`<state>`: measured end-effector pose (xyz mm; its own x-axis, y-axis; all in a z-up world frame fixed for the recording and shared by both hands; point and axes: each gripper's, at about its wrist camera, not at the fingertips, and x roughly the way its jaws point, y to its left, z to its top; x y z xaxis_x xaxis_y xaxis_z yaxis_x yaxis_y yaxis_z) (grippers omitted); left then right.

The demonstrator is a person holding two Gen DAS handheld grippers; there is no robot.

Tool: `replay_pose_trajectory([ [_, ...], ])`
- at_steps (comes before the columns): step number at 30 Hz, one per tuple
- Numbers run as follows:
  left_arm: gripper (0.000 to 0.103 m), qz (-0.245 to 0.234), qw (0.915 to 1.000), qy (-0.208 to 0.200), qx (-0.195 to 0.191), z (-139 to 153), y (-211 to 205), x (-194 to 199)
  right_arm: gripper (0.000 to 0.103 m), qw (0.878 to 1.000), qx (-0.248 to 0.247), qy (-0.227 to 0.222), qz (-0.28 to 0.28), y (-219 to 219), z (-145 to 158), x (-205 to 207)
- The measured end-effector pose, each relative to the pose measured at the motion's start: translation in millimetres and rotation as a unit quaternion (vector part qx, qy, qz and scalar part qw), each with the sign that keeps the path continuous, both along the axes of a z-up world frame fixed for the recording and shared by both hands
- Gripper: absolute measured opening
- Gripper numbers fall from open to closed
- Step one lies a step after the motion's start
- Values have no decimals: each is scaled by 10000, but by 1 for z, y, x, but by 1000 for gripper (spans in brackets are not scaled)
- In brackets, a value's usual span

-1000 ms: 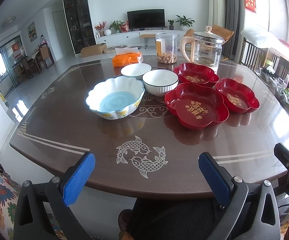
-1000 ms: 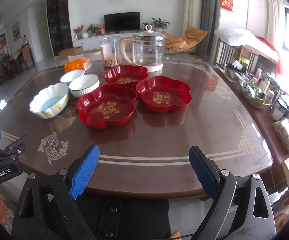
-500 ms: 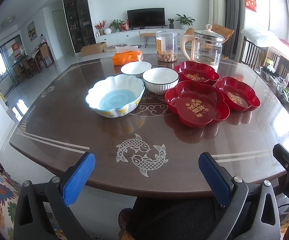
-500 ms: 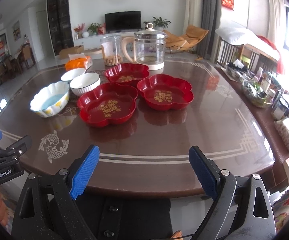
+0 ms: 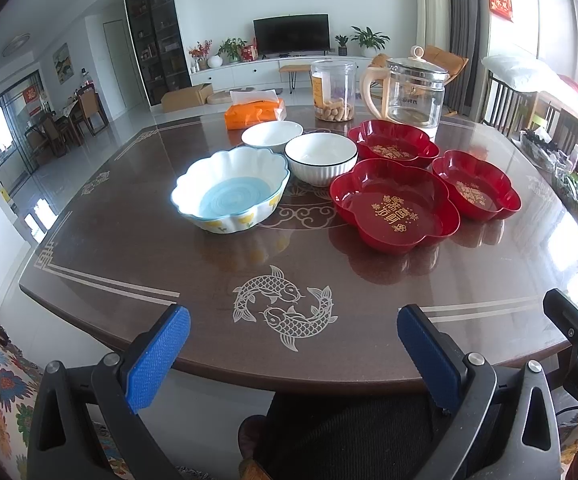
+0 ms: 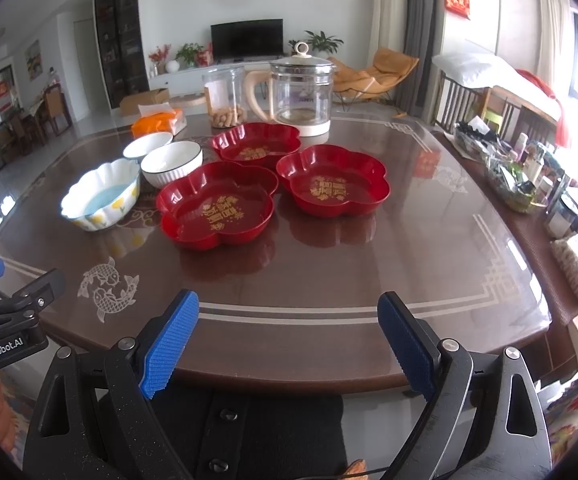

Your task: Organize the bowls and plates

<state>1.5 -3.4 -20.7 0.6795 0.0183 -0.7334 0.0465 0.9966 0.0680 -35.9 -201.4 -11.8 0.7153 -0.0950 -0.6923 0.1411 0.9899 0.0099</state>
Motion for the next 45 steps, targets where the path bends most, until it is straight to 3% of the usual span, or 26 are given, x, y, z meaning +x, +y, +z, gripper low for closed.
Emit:
replay_pose_trajectory([
  [45,103,-7,10000,79,61,-6,4,-3,93,9999,29,107,67,4,-7,-2],
])
